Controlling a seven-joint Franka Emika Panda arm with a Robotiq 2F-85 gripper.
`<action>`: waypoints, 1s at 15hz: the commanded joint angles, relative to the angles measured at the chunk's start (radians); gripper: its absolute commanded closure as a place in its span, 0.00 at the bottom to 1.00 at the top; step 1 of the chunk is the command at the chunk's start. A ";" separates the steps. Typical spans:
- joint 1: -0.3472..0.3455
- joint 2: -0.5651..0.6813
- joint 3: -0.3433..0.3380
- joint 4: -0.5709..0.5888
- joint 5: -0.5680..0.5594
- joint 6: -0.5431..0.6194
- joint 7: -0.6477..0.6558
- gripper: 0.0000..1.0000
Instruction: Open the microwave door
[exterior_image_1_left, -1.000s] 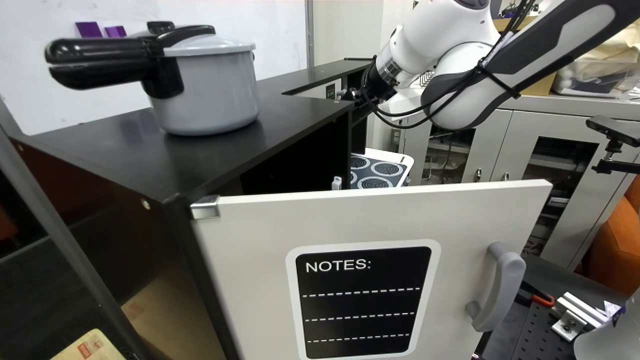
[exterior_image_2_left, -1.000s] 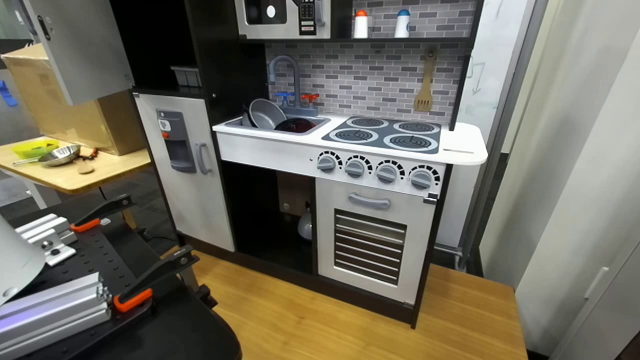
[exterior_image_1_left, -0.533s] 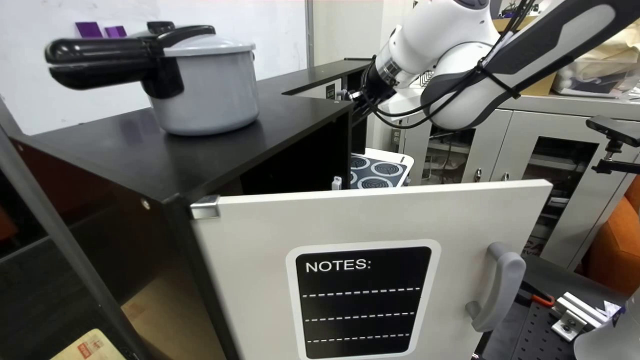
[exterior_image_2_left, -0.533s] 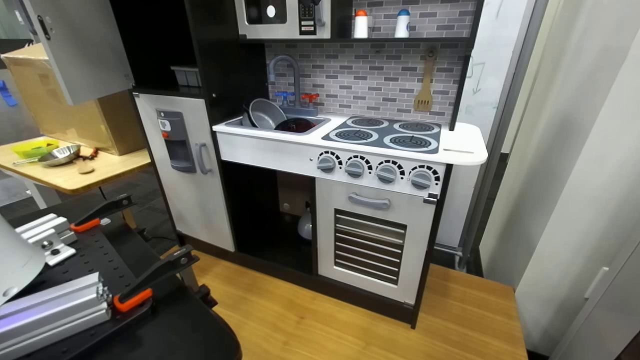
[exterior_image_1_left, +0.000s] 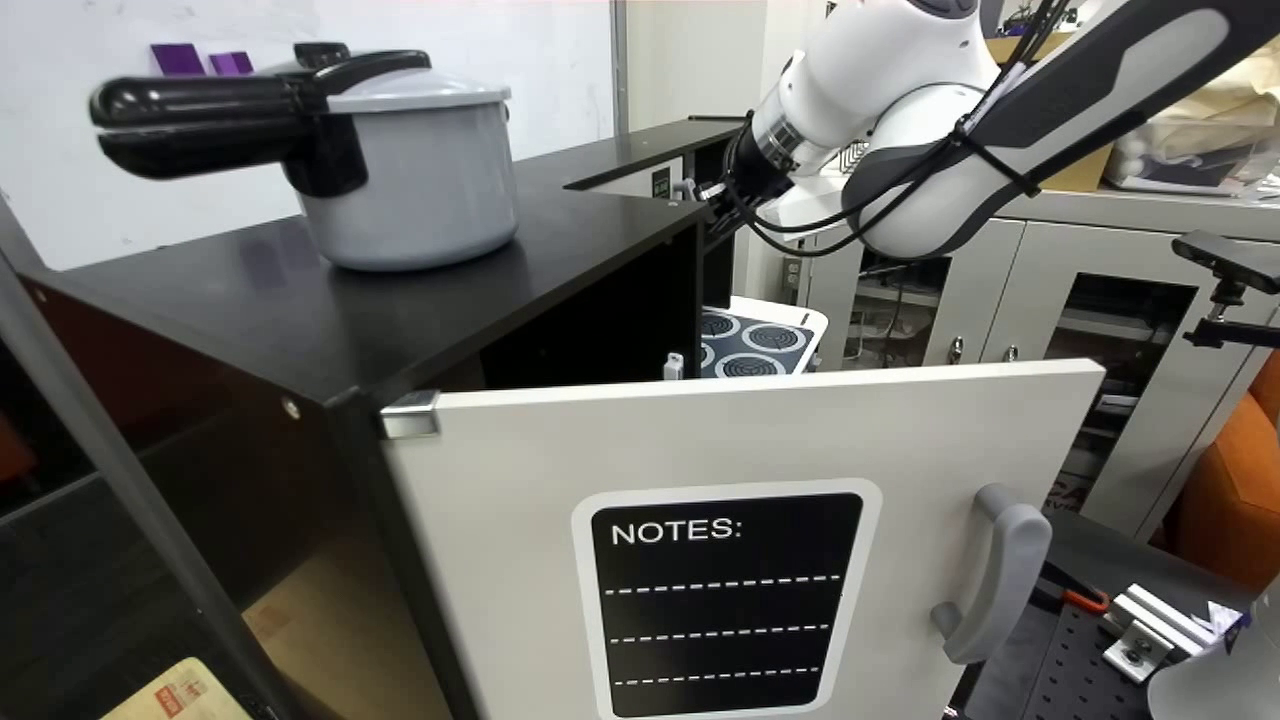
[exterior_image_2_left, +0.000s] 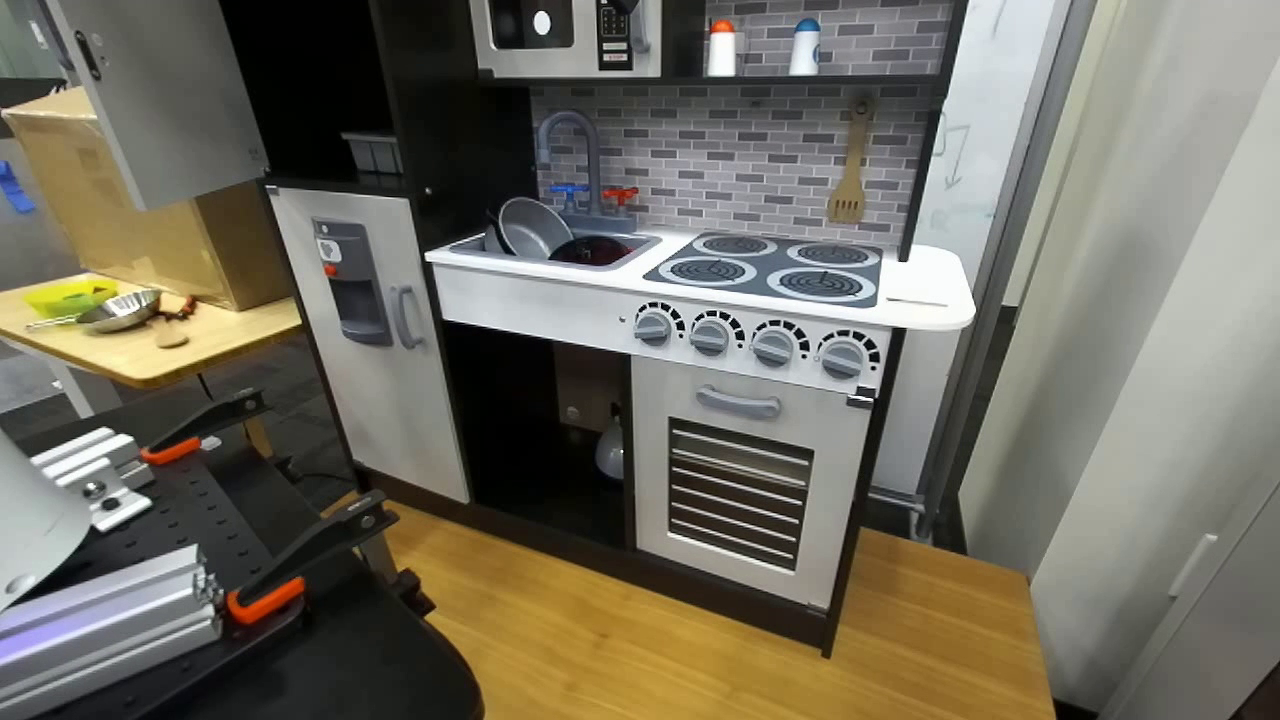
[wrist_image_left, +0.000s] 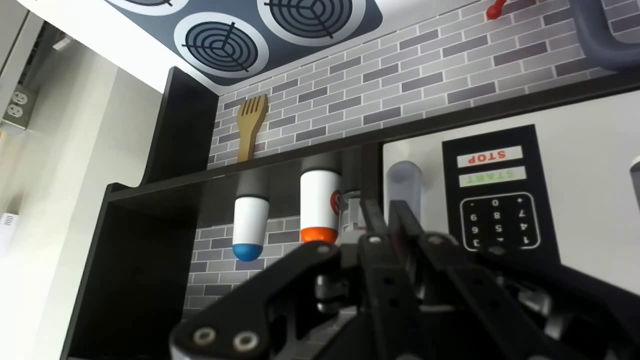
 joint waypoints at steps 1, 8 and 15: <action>-0.021 0.020 0.018 0.023 -0.010 -0.017 0.001 0.63; -0.039 0.034 0.046 0.043 -0.020 -0.009 0.007 0.16; -0.149 0.036 0.136 0.109 -0.027 -0.003 0.020 0.00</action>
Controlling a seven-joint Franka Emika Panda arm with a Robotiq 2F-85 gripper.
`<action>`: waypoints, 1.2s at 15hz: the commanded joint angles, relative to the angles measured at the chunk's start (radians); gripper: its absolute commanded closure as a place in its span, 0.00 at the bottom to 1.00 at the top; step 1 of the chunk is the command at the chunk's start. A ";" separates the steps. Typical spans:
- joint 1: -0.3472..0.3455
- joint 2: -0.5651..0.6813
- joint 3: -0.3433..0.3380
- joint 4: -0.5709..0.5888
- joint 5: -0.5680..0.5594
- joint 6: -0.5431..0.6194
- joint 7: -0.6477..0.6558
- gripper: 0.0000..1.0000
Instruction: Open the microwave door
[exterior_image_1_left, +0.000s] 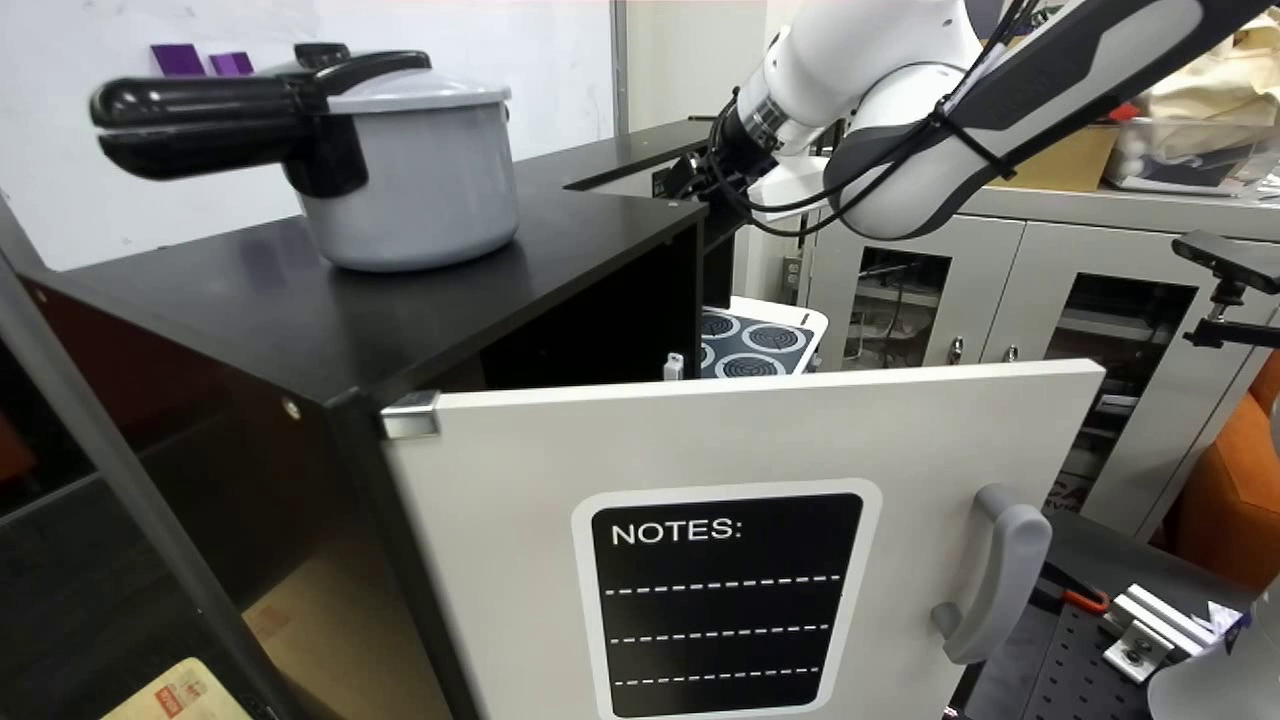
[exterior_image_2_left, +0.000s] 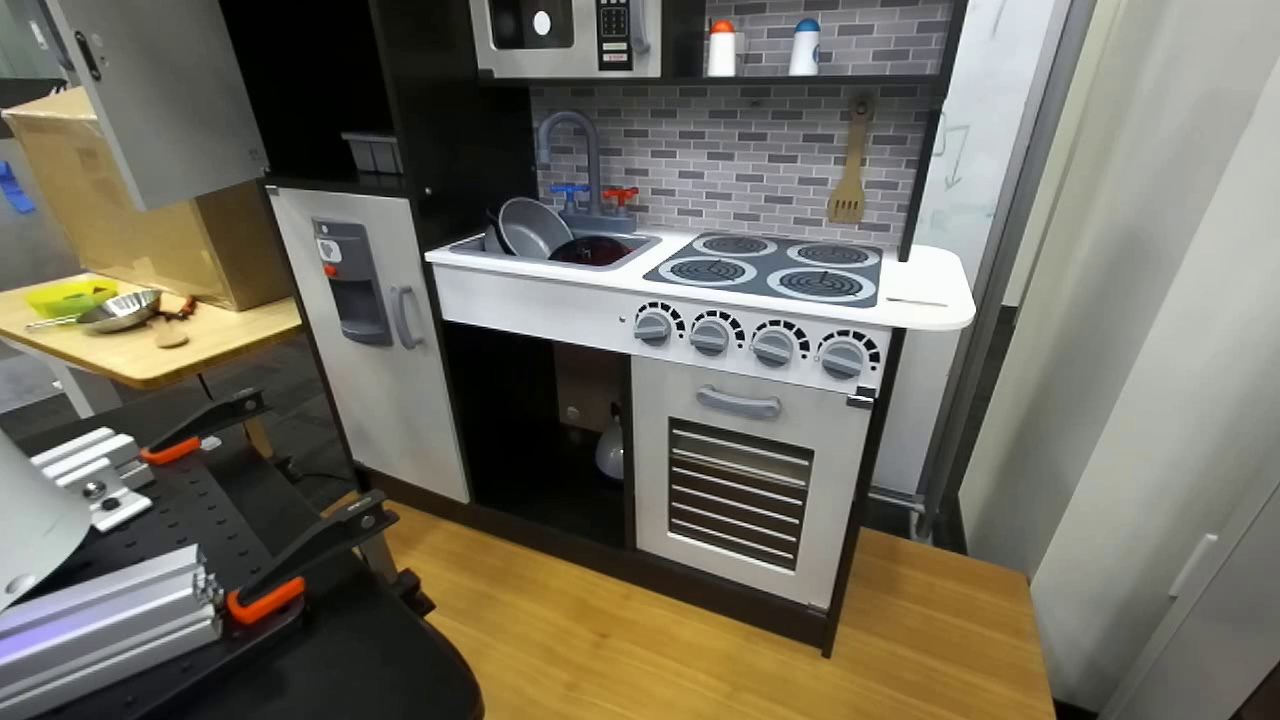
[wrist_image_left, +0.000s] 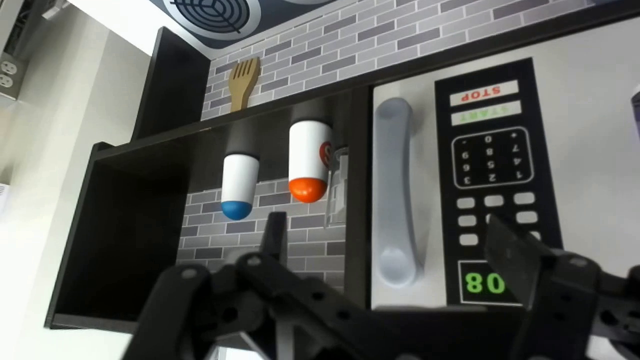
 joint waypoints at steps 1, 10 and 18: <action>-0.080 0.029 0.064 0.040 -0.026 0.006 0.020 0.00; -0.193 0.027 0.179 0.043 -0.019 0.004 0.012 0.00; -0.245 0.033 0.219 0.047 -0.014 0.003 0.000 0.61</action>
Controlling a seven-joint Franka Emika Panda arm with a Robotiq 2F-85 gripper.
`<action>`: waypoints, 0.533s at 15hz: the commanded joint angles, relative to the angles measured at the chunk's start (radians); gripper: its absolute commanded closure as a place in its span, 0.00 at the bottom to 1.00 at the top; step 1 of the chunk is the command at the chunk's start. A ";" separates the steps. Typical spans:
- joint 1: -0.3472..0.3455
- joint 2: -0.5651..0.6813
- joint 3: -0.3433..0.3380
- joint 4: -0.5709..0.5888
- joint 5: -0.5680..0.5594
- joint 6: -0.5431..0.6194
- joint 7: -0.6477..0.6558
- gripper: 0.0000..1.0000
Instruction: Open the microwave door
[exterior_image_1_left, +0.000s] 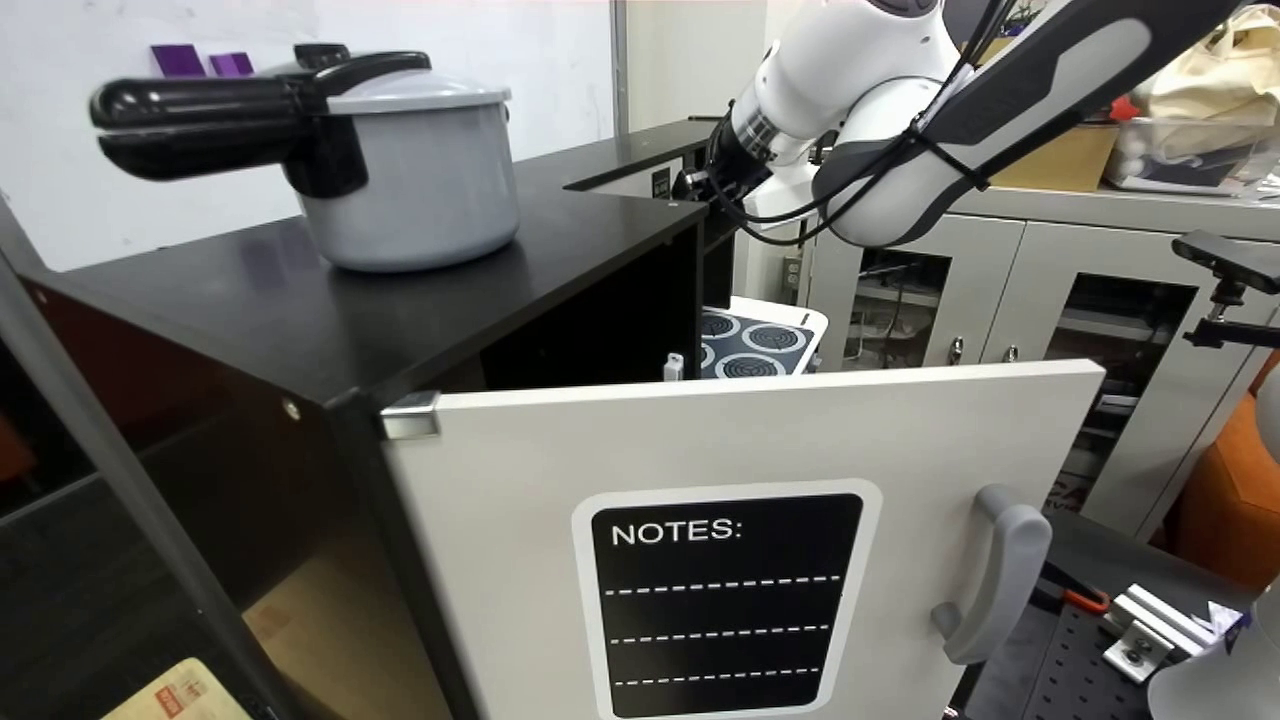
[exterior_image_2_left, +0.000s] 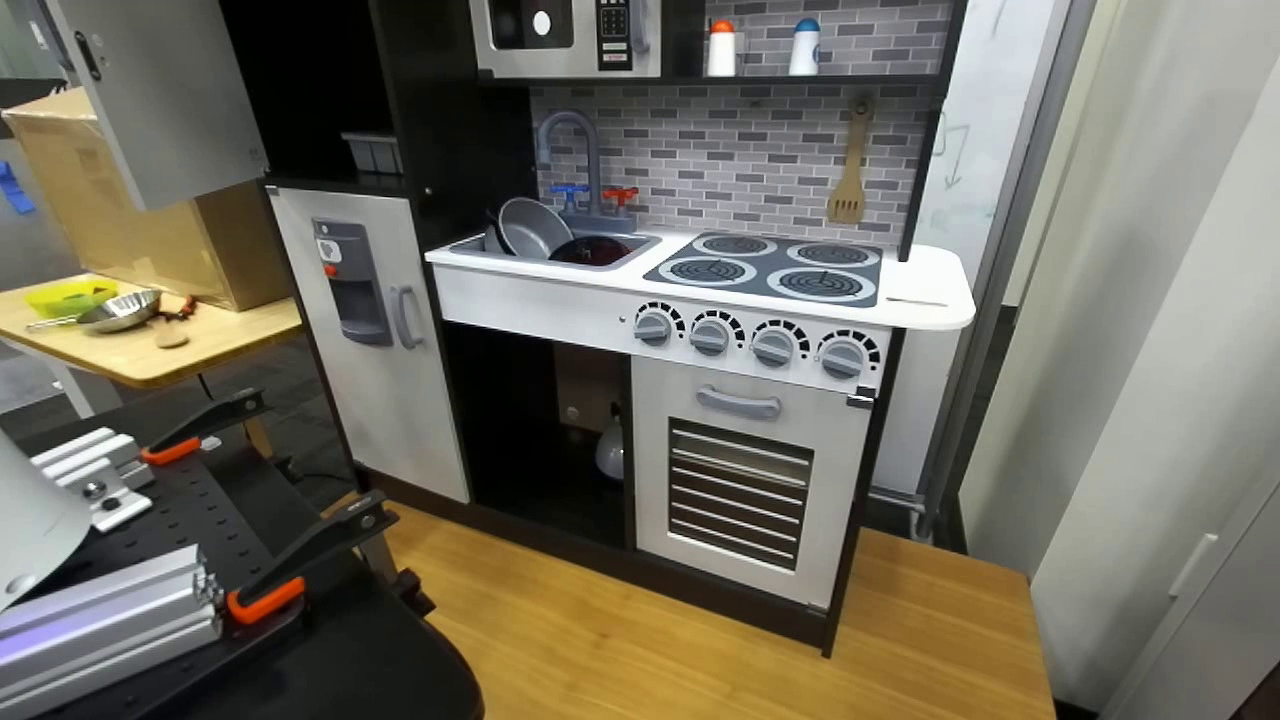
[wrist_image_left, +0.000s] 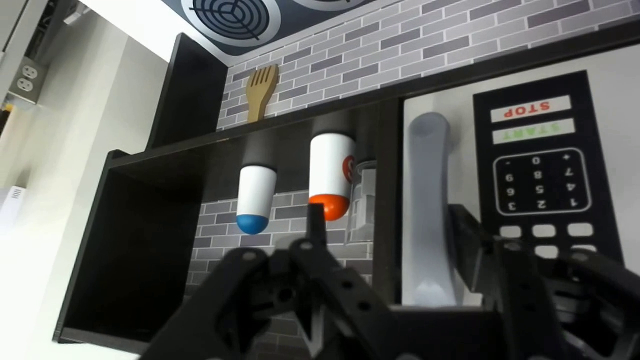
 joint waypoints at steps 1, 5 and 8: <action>-0.038 0.033 0.036 0.023 -0.014 0.005 -0.002 0.68; -0.041 0.036 0.054 0.026 -0.014 0.006 -0.005 0.96; -0.038 0.039 0.052 0.026 -0.012 0.005 0.002 0.95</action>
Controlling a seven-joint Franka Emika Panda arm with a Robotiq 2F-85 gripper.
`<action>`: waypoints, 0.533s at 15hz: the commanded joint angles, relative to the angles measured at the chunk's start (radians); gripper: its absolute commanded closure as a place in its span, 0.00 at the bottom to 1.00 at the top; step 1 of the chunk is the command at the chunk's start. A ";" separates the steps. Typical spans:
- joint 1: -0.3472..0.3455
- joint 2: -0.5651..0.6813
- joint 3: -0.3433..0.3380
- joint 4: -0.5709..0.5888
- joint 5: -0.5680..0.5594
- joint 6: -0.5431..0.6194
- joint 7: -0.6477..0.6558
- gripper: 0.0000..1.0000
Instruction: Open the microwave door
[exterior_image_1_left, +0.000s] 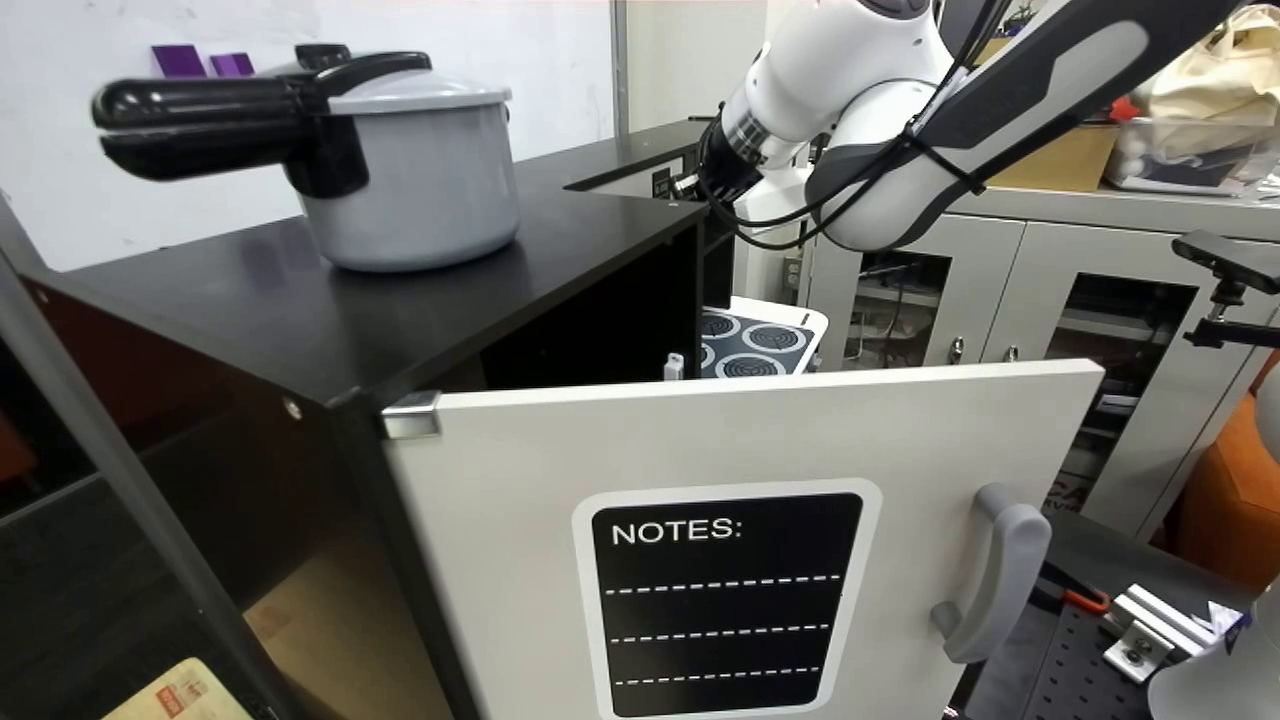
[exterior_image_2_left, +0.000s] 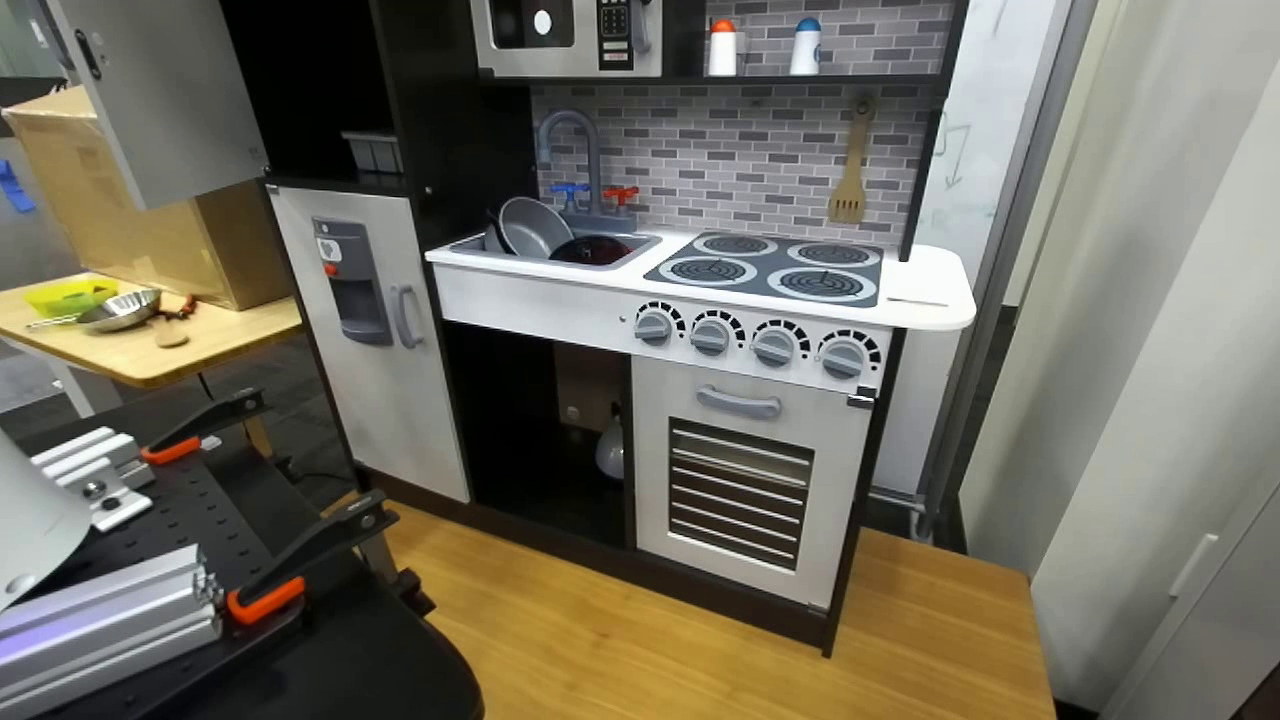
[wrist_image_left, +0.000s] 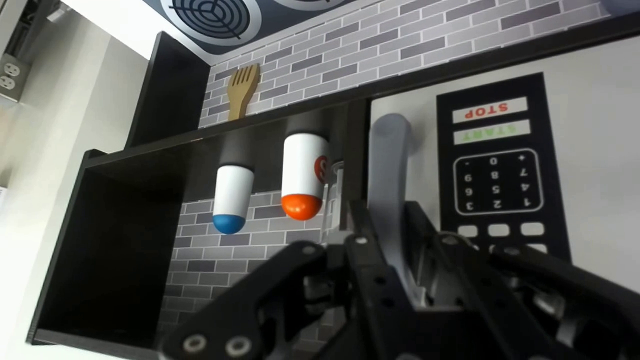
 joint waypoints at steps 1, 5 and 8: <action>-0.026 0.040 0.015 0.019 -0.012 0.000 -0.011 0.95; 0.017 0.032 -0.022 0.007 0.006 0.000 -0.013 0.95; 0.101 0.024 -0.091 -0.024 0.034 -0.001 -0.028 0.95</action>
